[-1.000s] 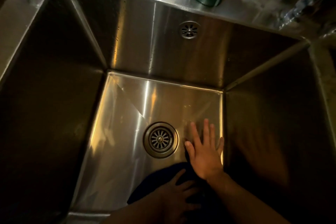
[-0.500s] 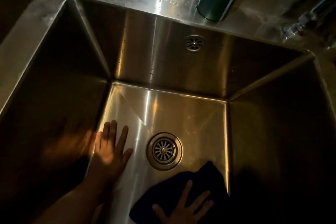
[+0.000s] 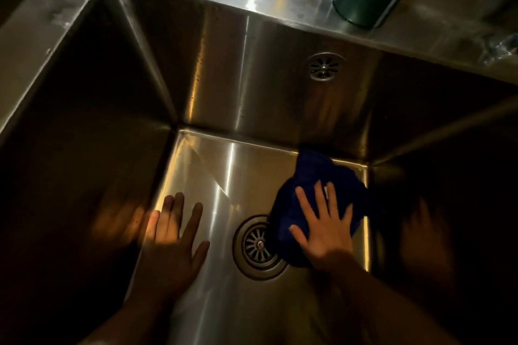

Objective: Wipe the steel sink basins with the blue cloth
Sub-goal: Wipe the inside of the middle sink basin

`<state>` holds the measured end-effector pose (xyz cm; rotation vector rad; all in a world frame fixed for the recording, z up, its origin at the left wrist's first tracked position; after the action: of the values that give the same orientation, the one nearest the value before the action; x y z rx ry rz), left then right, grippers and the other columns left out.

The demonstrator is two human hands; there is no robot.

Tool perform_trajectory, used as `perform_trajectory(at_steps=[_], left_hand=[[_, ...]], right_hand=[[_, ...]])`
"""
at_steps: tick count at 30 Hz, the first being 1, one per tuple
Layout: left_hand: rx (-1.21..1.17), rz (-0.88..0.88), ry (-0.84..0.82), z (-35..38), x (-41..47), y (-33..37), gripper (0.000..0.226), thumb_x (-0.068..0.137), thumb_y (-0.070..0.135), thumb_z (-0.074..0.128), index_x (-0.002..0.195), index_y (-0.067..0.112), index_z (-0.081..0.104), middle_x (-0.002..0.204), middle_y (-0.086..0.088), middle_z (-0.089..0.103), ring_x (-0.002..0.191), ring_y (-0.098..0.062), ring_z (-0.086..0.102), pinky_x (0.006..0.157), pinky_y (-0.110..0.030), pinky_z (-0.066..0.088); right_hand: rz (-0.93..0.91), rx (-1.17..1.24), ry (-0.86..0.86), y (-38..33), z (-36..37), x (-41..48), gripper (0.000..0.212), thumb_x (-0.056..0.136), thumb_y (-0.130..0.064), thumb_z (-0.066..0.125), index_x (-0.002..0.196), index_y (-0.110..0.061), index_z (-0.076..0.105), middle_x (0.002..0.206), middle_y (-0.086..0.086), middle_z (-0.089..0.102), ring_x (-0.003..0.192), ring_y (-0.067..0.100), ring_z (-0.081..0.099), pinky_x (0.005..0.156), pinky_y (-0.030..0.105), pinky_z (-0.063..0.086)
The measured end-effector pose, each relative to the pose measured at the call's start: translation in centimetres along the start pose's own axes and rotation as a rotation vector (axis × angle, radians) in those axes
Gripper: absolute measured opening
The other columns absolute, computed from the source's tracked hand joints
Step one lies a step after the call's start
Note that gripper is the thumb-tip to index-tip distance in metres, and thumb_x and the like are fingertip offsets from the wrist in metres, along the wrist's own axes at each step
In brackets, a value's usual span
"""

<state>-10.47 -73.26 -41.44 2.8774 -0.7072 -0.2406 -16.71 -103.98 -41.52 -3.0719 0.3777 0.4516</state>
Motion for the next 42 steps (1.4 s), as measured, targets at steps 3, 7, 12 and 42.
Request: perform_trajectory(at_steps=[3, 7, 12, 42], left_hand=[[0.007, 0.000, -0.013, -0.1, 0.0, -0.1, 0.067, 0.091, 0.053, 0.026, 0.147, 0.016, 0.032, 0.156, -0.022, 0.020, 0.145, -0.038, 0.015, 0.113, -0.055, 0.020], [0.019, -0.009, -0.035, -0.2, 0.1, 0.1, 0.070, 0.092, 0.055, 0.019, 0.148, 0.015, 0.029, 0.155, -0.023, 0.021, 0.145, -0.037, 0.015, 0.114, -0.056, 0.021], [0.030, -0.017, -0.025, -0.4, -0.1, 0.1, 0.071, 0.090, 0.050, 0.030, 0.147, 0.007, 0.029, 0.153, -0.025, 0.025, 0.145, -0.038, 0.018, 0.115, -0.054, 0.019], [0.187, 0.088, -0.310, -2.3, 10.1, -1.8, 0.073, 0.091, 0.063, 0.021, 0.146, 0.035, -0.018, 0.158, -0.007, -0.022, 0.142, -0.029, -0.029, 0.117, -0.051, -0.003]], right_hand=[[-0.131, -0.046, 0.035, -0.2, -1.3, 2.6, 0.071, 0.088, -0.065, 0.021, 0.149, -0.042, -0.006, 0.161, 0.003, 0.002, 0.148, 0.029, -0.003, 0.110, 0.066, 0.007], [-0.141, -0.023, 0.048, -2.1, -2.3, 5.5, 0.064, 0.090, -0.059, 0.021, 0.149, -0.044, 0.003, 0.158, 0.003, 0.024, 0.147, 0.030, 0.015, 0.110, 0.066, 0.012], [-0.108, 0.013, 0.069, -4.7, -2.4, 6.6, 0.060, 0.090, -0.058, 0.012, 0.148, -0.046, 0.001, 0.154, 0.003, 0.031, 0.145, 0.030, 0.016, 0.109, 0.065, 0.011], [0.042, 0.121, -0.052, 0.4, -0.2, -1.2, 0.059, 0.097, -0.054, 0.010, 0.146, -0.039, -0.019, 0.157, -0.007, -0.027, 0.143, 0.016, -0.028, 0.116, 0.059, -0.007]])
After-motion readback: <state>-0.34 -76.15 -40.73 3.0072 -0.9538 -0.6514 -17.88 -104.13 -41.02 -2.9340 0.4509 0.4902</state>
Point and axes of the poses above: each hand's wrist, its own x-axis towards the middle knuckle, its own z-axis out of the palm, y = z × x, the point moved 1 cm from there along x, towards the middle knuckle
